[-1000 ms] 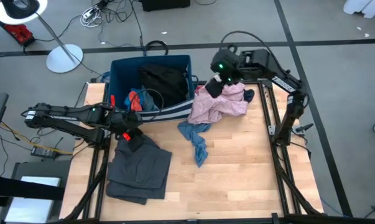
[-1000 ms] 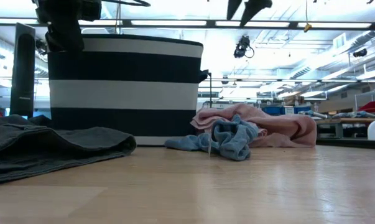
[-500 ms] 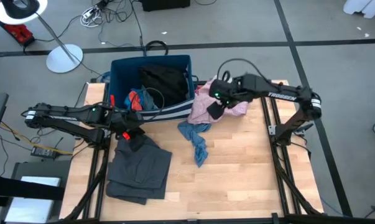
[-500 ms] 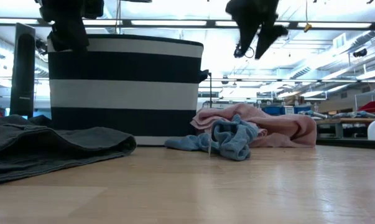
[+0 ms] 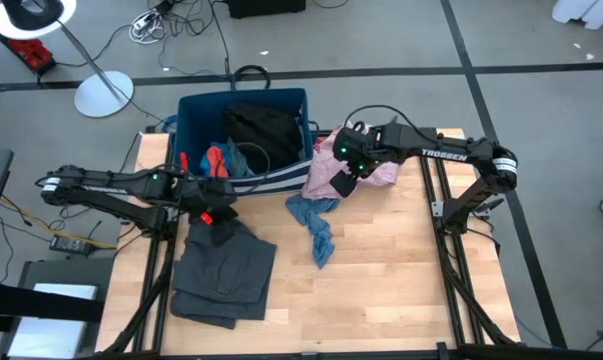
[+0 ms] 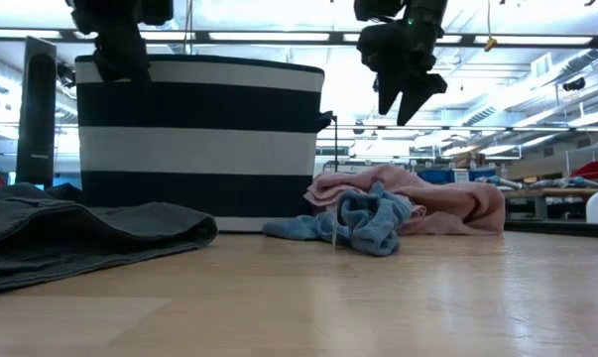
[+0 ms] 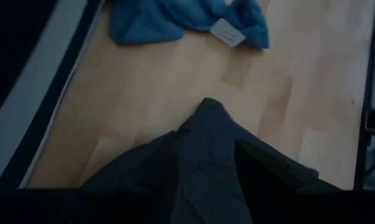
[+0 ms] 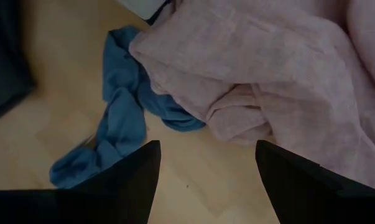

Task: Sort clothes
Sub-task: Put the gray pants into the blue laundry bin

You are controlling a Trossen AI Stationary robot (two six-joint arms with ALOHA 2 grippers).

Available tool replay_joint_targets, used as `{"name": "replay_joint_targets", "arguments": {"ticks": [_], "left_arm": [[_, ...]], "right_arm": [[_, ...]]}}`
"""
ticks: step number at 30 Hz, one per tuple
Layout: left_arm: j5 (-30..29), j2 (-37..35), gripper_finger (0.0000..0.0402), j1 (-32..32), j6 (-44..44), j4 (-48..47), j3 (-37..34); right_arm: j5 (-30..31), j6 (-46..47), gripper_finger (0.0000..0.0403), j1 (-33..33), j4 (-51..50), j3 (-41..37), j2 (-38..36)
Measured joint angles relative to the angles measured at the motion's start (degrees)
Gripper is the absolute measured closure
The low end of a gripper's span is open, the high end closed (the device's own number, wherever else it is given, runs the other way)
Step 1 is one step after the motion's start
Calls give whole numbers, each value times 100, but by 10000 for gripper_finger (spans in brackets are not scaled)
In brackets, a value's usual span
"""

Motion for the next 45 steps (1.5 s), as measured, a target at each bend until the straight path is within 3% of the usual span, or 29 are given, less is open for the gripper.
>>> {"name": "replay_joint_targets", "arguments": {"ticks": [7, 15, 26, 32, 40, 45], "left_arm": [[159, 456, 239, 0, 358, 218, 0], [746, 683, 234, 0, 660, 133, 0], [985, 676, 129, -7, 638, 384, 0], [1043, 676, 113, -7, 533, 456, 0], [587, 942, 133, -574, 975, -495, 0], [81, 1227, 138, -847, -274, -923, 0]], "right_arm": [[-135, 131, 143, 234, -6, 0, 0], [-108, 776, 147, 663, -6, 0, 0], [229, 1720, 154, 1223, -6, 0, 0], [373, 2235, 154, 1476, -6, 0, 0], [691, 2699, 158, 1845, -32, 0, 0], [773, 2866, 160, 1978, -41, 0, 2]]}}
